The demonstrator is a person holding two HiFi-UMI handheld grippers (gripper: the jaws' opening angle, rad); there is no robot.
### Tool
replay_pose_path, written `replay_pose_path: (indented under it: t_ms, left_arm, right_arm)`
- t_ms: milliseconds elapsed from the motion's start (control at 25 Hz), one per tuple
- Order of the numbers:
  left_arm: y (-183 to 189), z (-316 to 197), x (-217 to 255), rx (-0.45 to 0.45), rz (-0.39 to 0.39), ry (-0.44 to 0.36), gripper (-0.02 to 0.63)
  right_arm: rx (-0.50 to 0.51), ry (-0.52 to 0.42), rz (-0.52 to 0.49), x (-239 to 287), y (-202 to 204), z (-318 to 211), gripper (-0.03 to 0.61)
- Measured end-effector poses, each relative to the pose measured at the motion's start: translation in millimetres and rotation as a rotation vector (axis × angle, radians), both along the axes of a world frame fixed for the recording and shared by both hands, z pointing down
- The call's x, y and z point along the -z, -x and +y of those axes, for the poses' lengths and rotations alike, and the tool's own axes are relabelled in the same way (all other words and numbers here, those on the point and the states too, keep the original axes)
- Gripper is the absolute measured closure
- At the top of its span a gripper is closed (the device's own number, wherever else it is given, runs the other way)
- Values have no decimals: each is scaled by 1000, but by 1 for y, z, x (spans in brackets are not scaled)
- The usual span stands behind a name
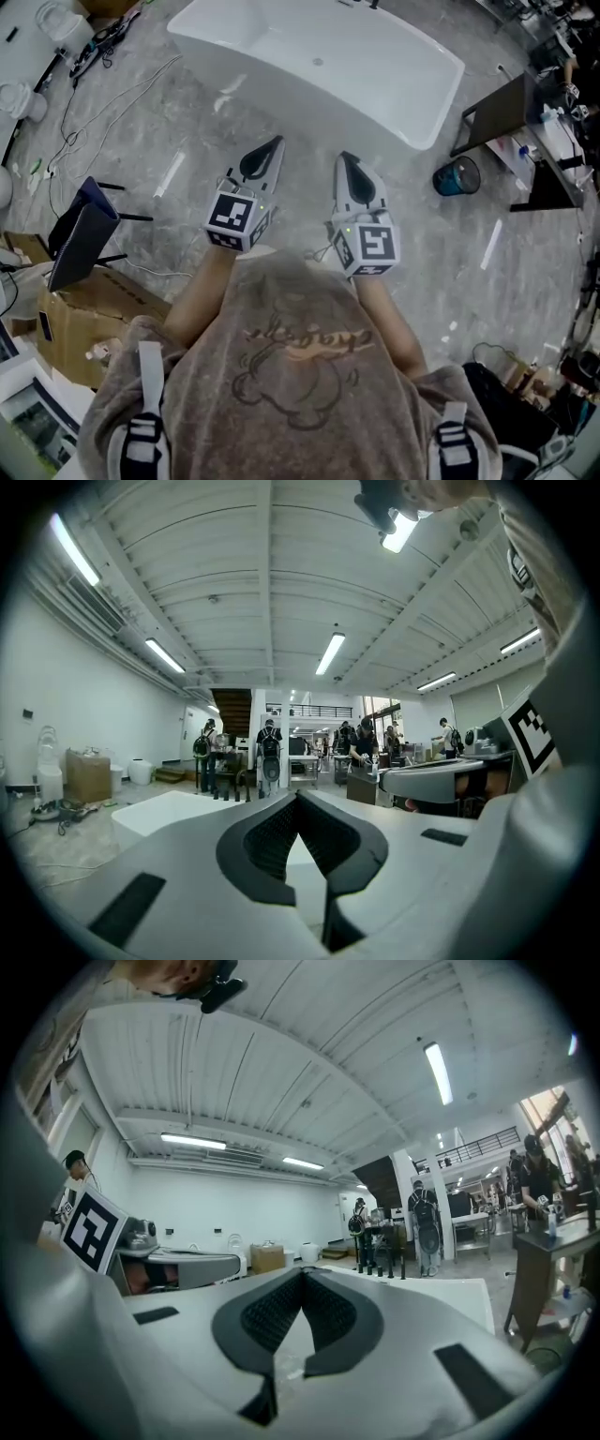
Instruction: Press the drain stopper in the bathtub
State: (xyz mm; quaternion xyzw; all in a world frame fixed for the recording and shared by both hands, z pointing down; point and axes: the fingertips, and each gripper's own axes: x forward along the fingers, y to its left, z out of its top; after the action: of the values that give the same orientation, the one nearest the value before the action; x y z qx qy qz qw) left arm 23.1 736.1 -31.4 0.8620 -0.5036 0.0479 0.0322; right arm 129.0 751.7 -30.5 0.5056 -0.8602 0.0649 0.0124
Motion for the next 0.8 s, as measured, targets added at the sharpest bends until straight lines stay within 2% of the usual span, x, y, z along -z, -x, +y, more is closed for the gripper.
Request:
replay_pose_path:
  t_ms: [280, 560, 800]
  left_arm:
    - [-16, 5, -7, 32, -7, -2, 614]
    - [-22, -4, -11, 36, 3, -5, 614]
    - [-23, -31, -15, 19, 10, -14, 614]
  right_arm:
    - [62, -6, 20, -6, -12, 4, 578]
    - [65, -10, 18, -11, -19, -6, 578]
    - [35, -25, 22, -16, -20, -34, 578]
